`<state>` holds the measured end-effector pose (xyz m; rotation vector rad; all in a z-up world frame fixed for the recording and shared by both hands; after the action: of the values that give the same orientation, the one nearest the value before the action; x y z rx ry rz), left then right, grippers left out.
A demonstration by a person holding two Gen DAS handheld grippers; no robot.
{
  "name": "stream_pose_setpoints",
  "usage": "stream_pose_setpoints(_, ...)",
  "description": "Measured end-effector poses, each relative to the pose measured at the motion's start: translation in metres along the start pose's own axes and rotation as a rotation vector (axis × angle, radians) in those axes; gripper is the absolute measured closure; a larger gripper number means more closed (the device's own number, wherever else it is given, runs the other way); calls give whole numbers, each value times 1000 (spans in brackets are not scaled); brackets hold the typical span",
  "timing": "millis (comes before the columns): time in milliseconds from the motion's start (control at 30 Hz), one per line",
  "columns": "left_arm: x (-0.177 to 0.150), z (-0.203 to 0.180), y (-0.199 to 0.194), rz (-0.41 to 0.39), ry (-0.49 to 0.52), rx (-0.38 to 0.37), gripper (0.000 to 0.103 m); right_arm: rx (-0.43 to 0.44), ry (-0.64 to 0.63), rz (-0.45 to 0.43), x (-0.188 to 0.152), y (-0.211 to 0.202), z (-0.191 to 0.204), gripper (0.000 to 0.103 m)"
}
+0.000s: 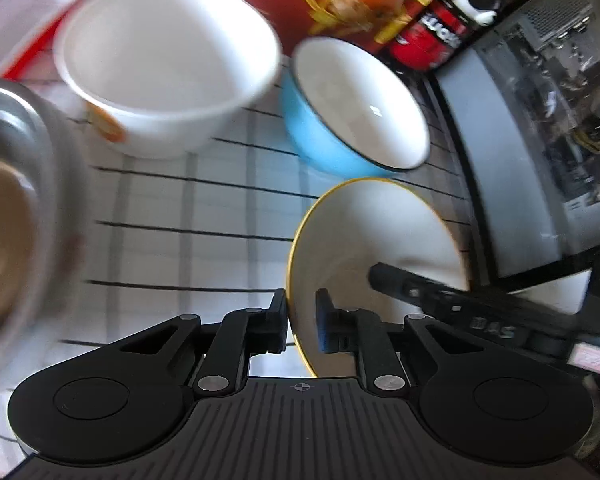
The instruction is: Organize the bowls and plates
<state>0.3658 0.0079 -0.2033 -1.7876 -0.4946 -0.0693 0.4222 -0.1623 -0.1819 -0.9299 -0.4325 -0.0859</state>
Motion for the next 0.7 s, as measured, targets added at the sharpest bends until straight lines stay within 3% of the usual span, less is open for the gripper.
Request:
stream_pose_setpoints(367, 0, 66, -26, -55, -114, 109, 85, 86, -70, 85, -4, 48, 63, 35)
stream_pose_setpoints(700, 4, 61, -21, -54, -54, 96, 82, 67, -29, 74, -10, 44, 62, 35)
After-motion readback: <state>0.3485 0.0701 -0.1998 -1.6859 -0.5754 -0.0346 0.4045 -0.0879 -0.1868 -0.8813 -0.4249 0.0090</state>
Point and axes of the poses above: each gripper's, at about its wrist camera, not at the fingertips, and y roughly the way its jaws point, z to its left, x to its top, the point moved 7 cm from there along y, roughly the way its jaws point, and after that the axes turned 11 degrees about x, right-handed, at the moved point
